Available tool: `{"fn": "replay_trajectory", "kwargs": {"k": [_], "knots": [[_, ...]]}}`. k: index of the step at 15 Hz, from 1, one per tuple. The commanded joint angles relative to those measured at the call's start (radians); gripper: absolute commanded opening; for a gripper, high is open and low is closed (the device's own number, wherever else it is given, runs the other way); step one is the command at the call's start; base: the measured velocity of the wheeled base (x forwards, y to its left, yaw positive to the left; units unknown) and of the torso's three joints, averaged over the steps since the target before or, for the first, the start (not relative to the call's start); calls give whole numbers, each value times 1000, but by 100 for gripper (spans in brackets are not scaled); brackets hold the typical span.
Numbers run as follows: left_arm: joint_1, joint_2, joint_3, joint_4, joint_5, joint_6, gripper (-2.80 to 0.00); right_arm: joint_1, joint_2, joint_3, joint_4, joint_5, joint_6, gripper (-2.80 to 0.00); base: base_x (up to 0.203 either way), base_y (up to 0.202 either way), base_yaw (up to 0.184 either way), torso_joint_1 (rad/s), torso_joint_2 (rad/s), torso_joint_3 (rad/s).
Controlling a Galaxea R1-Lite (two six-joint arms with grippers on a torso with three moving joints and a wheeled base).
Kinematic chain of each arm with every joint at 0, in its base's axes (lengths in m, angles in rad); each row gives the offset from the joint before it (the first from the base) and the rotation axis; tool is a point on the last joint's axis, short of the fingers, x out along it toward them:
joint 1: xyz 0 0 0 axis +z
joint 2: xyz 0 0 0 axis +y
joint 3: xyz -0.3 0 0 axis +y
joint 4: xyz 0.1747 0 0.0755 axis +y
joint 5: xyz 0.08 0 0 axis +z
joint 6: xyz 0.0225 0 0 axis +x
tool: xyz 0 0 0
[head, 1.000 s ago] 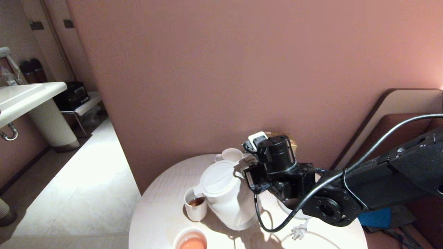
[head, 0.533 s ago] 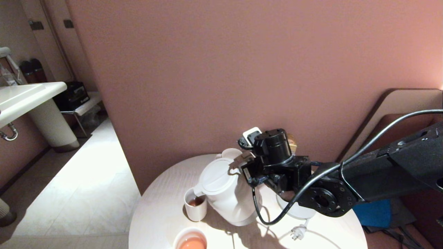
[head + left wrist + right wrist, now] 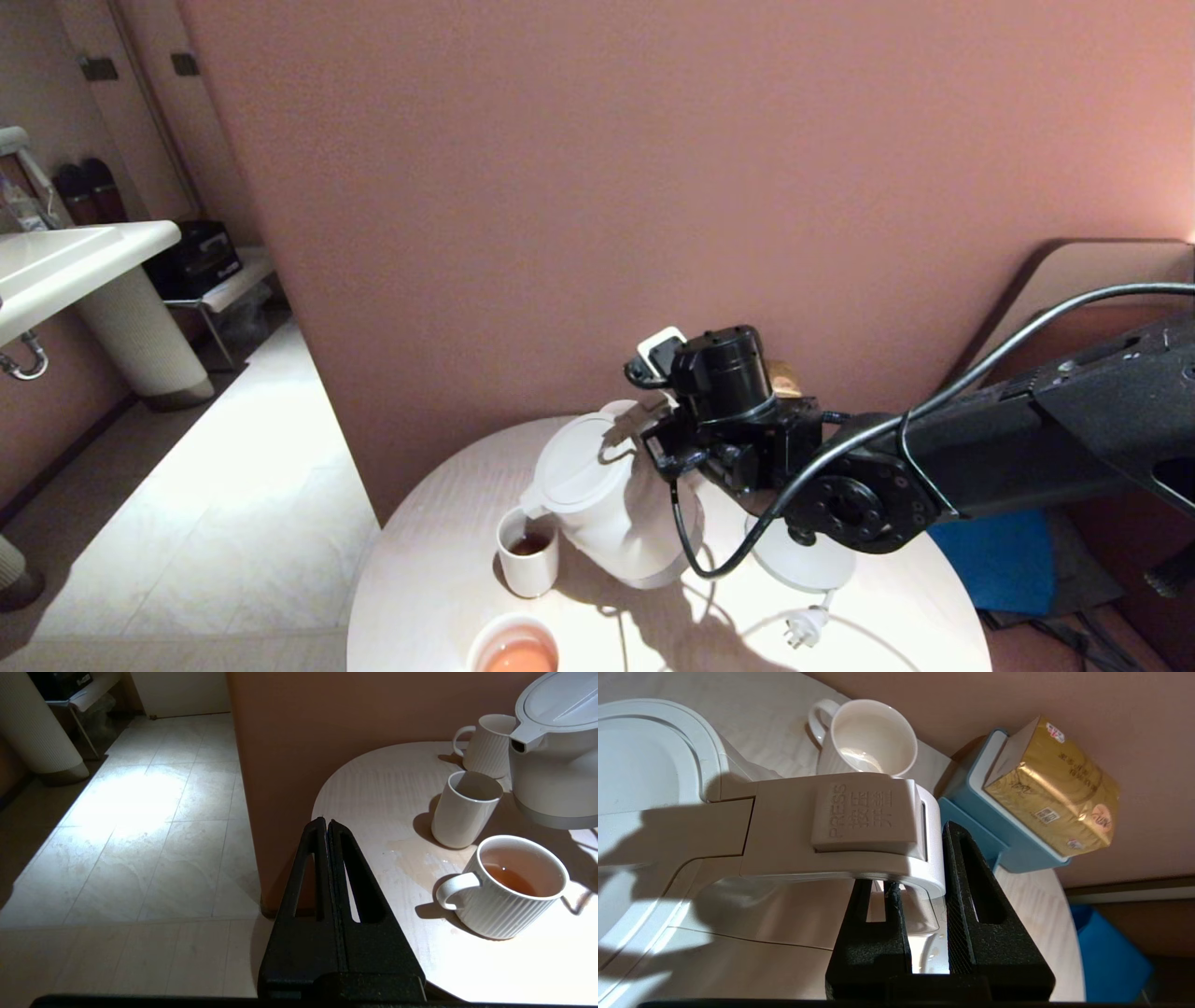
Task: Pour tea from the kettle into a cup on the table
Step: Pour water into the cup
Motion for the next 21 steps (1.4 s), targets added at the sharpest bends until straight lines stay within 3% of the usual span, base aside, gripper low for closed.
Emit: {"fn": "replay_trajectory", "kwargs": {"k": [1, 21], "knots": [[0, 0, 0, 0, 0, 0, -280, 0, 11, -8, -3, -3, -12, -280, 0, 0, 0, 0, 0, 0], [0, 1, 0, -1, 0, 0, -280, -20, 66, -110, 22, -9, -174, -280, 0, 0, 0, 0, 0, 0]]}}
